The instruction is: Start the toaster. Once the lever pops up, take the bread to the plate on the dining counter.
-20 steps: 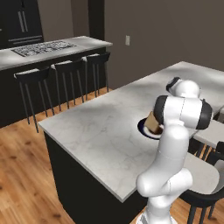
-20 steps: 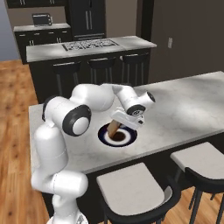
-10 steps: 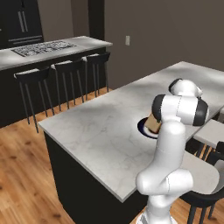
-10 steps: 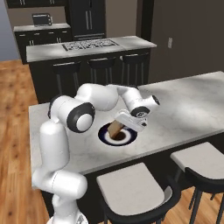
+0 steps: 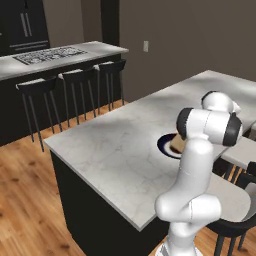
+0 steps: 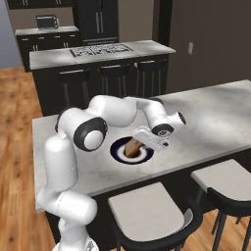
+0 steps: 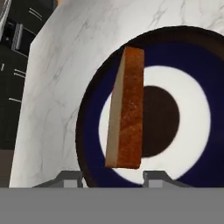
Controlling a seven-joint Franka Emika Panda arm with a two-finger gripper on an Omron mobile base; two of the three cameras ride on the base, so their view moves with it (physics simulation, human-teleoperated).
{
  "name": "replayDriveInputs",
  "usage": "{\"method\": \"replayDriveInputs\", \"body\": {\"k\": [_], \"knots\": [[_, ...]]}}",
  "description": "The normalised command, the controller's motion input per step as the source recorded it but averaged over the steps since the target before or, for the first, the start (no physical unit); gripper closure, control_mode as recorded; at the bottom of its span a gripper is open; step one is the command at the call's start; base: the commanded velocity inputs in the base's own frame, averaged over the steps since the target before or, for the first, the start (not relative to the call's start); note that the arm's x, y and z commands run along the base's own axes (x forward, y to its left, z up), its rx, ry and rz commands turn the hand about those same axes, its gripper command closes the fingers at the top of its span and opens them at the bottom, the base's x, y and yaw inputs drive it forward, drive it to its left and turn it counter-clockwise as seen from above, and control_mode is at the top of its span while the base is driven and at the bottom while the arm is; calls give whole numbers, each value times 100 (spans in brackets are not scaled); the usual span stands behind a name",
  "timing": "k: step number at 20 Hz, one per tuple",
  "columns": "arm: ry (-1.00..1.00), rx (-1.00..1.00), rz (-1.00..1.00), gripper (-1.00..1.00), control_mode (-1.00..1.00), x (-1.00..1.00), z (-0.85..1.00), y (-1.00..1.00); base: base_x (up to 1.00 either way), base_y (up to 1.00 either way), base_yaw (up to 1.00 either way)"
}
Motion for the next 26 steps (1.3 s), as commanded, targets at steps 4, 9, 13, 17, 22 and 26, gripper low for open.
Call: {"method": "replayDriveInputs", "body": {"k": [4, 9, 13, 17, 22, 26], "knots": [[0, 5, -8, -100, -100, -9, 13, -17, 0, 0, 0], [6, 2, -15, -100, -100, -2, 32, -18, 0, 0, 0], [9, 0, -19, -100, -100, -4, 42, -16, 0, 0, 0], [3, 0, -22, -100, -100, -12, 45, -4, 0, 0, 0], [0, 0, -21, -100, -100, -37, 45, 26, 0, 0, 0], [-1, 0, -16, -100, -100, -45, 42, 52, 0, 0, 0]]}}
